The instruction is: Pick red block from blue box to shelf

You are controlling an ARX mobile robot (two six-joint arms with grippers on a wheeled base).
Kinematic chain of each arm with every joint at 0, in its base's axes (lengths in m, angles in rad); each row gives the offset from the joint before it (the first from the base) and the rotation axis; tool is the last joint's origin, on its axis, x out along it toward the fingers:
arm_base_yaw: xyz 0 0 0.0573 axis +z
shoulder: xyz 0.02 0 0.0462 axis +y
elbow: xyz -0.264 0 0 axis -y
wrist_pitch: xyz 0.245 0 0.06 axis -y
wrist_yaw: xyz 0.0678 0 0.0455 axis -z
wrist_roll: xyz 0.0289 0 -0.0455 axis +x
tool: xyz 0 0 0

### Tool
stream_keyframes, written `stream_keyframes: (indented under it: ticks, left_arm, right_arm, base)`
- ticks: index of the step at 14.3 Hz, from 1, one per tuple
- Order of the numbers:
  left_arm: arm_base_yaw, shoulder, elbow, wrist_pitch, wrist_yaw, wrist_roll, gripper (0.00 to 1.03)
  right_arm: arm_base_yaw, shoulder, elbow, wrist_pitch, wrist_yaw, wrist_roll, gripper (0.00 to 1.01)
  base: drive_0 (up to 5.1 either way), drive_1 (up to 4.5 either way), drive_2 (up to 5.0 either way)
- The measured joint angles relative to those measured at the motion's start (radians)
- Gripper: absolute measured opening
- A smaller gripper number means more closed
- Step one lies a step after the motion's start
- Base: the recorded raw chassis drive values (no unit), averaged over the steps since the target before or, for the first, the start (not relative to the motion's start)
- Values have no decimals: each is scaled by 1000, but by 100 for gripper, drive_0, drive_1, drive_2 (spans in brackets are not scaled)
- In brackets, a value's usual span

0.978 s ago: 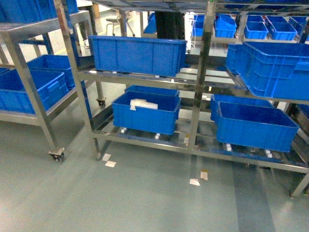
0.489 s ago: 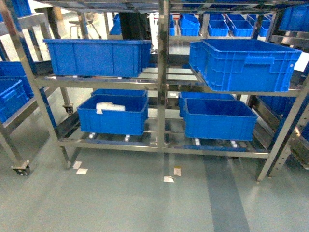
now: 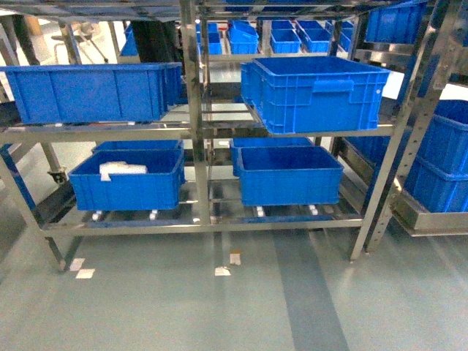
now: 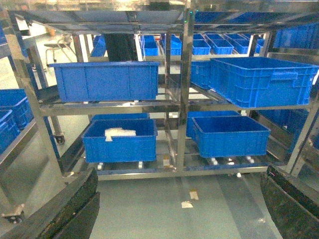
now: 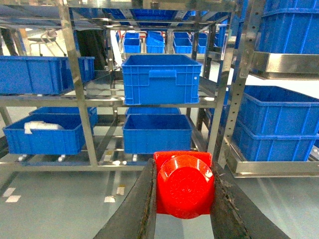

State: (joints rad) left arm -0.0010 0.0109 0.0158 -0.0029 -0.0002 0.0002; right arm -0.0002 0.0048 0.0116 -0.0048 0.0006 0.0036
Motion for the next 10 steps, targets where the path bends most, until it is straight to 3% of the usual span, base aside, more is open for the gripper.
stream_keyframes:
  ticks: [6,10]
  left_arm:
    - [0,0,0,-1,0,0,98]
    - [0,0,0,0,0,0,98]
  right_arm:
    - [0,0,0,0,0,0,21]
    - [0,0,0,1,0,0,21]
  base:
    - [0,0,0]
    - [-7,366,-380]
